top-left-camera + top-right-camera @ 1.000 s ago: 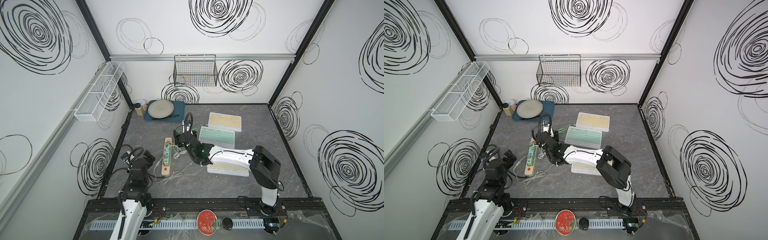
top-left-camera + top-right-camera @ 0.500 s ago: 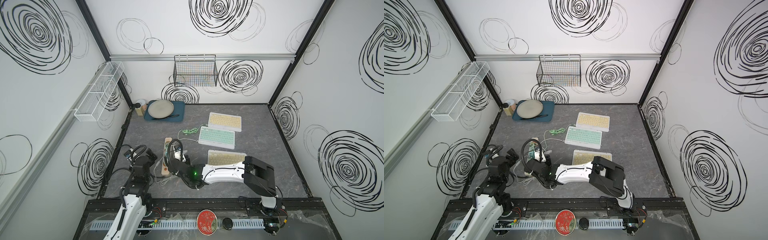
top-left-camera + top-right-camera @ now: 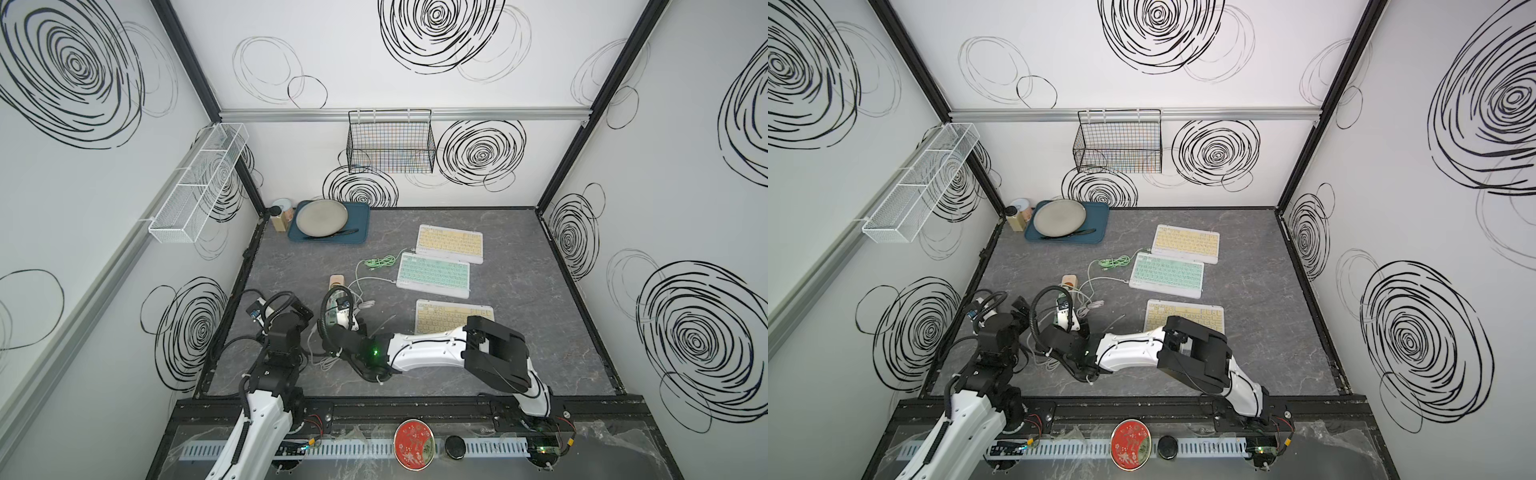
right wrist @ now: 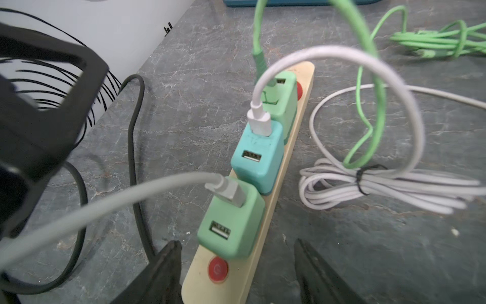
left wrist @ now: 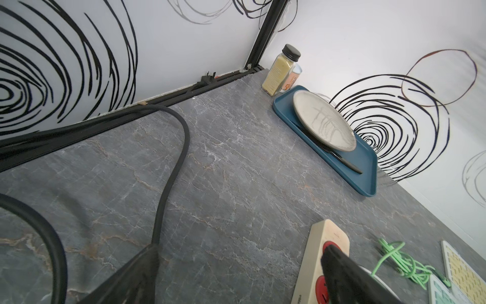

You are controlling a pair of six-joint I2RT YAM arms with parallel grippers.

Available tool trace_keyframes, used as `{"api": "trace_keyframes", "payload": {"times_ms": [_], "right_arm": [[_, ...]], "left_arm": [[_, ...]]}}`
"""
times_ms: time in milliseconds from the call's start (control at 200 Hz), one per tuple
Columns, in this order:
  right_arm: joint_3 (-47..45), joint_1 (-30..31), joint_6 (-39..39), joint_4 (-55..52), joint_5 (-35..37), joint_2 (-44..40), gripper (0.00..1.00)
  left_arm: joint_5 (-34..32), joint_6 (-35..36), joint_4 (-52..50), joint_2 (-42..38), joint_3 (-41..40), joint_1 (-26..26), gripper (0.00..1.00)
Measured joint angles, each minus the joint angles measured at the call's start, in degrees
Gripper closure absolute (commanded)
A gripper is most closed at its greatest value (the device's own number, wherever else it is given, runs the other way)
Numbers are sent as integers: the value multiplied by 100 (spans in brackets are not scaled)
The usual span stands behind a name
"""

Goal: Unplug the wireless keyboard
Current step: Move the socket to the center of the board.

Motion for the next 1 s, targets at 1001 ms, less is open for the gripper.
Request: {"api": "trace_keyframes", "payload": {"times_ms": [1001], "right_arm": [[295,-590,177,-485,507,332,66]], "left_arm": [[1558,-109,813,678,-264,50,1]]}}
